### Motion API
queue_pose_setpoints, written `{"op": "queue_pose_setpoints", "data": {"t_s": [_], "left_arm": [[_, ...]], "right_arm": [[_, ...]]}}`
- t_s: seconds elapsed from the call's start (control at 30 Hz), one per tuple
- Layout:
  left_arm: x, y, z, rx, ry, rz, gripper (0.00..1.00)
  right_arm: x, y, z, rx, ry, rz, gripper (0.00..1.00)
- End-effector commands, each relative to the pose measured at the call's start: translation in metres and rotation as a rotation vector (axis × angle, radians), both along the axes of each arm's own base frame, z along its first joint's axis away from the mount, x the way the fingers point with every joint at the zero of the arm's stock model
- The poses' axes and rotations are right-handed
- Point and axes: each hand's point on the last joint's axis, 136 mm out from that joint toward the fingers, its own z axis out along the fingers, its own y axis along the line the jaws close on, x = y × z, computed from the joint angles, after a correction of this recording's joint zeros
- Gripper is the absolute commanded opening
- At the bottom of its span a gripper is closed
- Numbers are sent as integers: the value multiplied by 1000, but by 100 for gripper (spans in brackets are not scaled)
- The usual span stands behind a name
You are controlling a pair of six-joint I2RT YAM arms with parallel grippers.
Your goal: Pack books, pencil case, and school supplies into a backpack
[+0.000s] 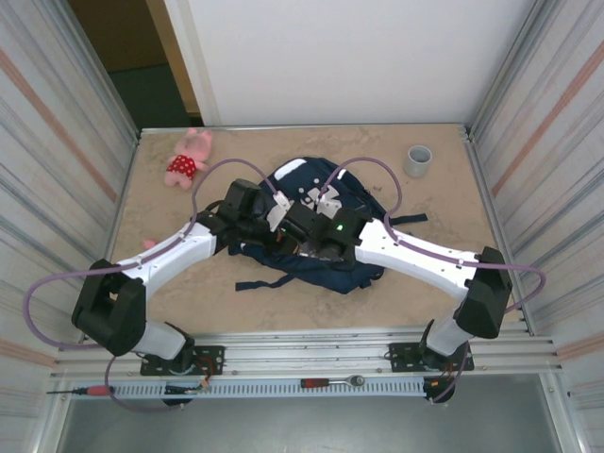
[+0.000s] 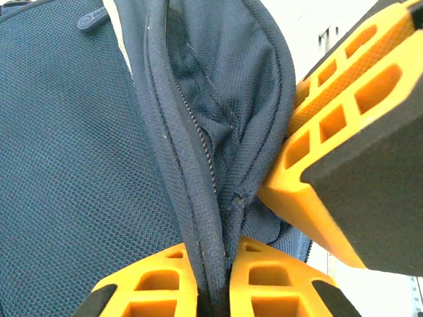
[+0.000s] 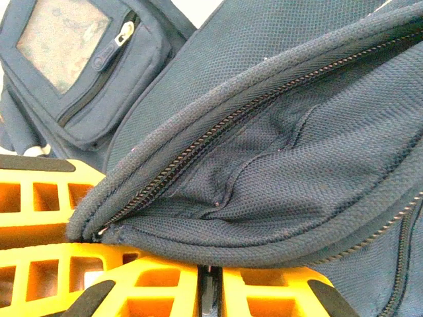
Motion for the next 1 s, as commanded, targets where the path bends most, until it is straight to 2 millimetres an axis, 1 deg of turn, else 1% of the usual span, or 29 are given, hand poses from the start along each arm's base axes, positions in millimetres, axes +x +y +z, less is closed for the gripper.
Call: {"op": "queue_pose_setpoints", "data": {"t_s": [0.0,0.17,0.33,0.47,0.5,0.63,0.67,0.73,0.77,0.8,0.9,0.97], "left_arm": [[-12,4,7,3,-15,-35,0],[-14,5,4,24,-46,-47,0],[-13,4,5,18,-47,-54,0],[-14,2,6,13,-48,-63,0],[-14,1,7,11,-50,-63,0],[-14,1,9,4,-53,-68,0],[-14,0,10,2,-54,-69,0],[-15,0,12,-3,-57,-69,0],[-14,0,13,-6,-61,-70,0],[-14,0,13,-7,-65,-71,0],[-14,1,10,0,-73,-72,0],[-12,4,6,15,-89,-65,0]], "right_arm": [[6,-38,4,-100,-2,11,9],[1,-40,2,9,110,64,8],[2,-42,6,67,156,81,7],[4,-43,-1,54,179,91,8],[3,-44,-7,33,193,93,9],[4,-48,-22,-72,210,98,24],[5,-47,-24,-87,204,101,26],[7,-42,-27,-106,188,127,27],[8,-41,-28,-112,181,129,26],[9,-41,-30,-121,178,134,22],[9,-42,-27,-132,166,147,10],[7,-44,-22,-126,161,167,6]]}}
